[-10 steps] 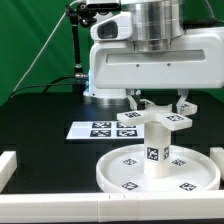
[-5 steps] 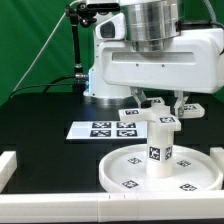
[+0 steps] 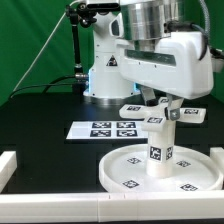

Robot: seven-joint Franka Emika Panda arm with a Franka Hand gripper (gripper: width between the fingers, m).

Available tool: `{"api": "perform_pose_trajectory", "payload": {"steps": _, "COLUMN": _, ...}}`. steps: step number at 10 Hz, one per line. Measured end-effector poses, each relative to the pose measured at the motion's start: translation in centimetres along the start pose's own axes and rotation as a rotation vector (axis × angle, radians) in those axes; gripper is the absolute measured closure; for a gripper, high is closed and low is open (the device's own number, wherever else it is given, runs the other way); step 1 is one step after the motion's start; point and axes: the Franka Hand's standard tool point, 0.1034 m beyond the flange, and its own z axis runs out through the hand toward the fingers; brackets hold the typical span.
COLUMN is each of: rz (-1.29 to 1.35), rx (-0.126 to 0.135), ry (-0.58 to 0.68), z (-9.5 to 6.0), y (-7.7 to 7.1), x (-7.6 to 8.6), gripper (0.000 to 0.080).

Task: Assemble round table

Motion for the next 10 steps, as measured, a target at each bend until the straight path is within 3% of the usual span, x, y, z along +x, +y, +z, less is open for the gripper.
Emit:
{"api": "perform_pose_trajectory", "payload": {"steps": 4, "rz": 0.373, "rx": 0.06, "ry": -0.016, "z": 0.06, "y": 0.04, "x": 0.05, "gripper": 0.0357}}
{"api": "perform_pose_trajectory", "payload": {"steps": 6, "rz": 0.514, "rx": 0.063, "ry": -0.022, "z": 0.04, "y": 0.05, "x": 0.12, "gripper": 0.0357}}
{"api": "perform_pose_trajectory", "payload": {"steps": 9, "rz": 0.484, "rx": 0.063, "ry": -0.022, "z": 0.07, "y": 0.03, "x": 0.04, "gripper": 0.0353}}
{"api": "perform_pose_trajectory", "payload": {"steps": 10, "rz": 0.453, "rx": 0.07, "ry": -0.029, "z": -0.2, "y": -0.14, "x": -0.02, "gripper": 0.0181}}
